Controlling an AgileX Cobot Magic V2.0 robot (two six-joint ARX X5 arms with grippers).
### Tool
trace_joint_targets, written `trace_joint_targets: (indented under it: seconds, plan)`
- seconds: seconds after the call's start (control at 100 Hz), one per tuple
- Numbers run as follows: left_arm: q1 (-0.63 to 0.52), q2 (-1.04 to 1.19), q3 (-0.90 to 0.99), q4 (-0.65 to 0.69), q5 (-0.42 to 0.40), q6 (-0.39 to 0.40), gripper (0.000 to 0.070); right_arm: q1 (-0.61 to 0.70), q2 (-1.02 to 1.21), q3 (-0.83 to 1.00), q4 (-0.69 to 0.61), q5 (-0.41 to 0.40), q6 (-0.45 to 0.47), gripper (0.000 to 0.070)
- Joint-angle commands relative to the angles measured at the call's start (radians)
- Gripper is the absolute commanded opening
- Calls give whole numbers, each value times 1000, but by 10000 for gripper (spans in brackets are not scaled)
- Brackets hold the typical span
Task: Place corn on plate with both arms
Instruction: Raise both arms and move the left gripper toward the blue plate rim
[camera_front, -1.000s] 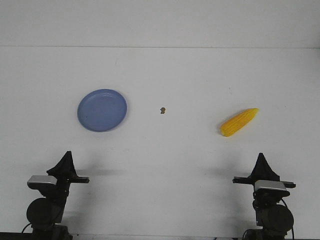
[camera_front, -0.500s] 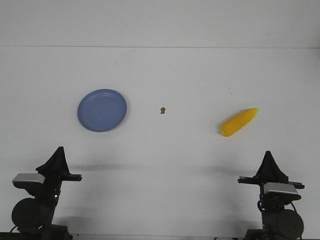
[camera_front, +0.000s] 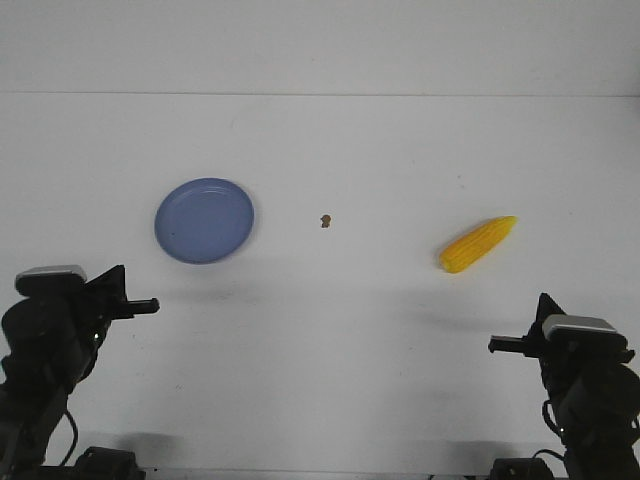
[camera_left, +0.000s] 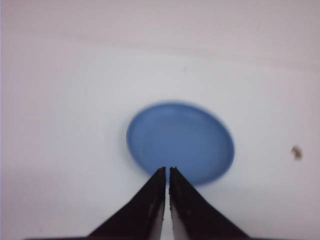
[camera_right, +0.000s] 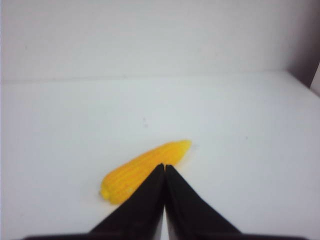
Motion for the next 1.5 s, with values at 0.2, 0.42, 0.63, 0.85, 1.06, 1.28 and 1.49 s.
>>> trace_joint_targets:
  seconds: [0.2, 0.42, 0.63, 0.85, 1.06, 1.28, 1.49]
  plan:
    - [0, 161, 95, -94, 3, 41, 12, 0, 181, 78, -48, -1, 5, 1]
    - [0, 183, 95, -87, 3, 57, 12, 0, 218, 78, -47, -1, 4, 1]
    - [0, 182, 95, -82, 3, 57, 29, 0, 217, 78, -51, -2, 0, 231]
    - [0, 182, 95, -92, 3, 46, 465, 0, 217, 78, -51, -2, 0, 452]
    - [0, 190, 95, -71, 3, 45, 463, 0, 217, 78, -43, -2, 1, 515]
    - [16, 336, 109, 47, 48, 16, 463, 0, 217, 78, -34, -2, 1, 515]
    - [79, 622, 220, 122, 55, 4, 463, 0, 217, 78, -20, -2, 1, 515]
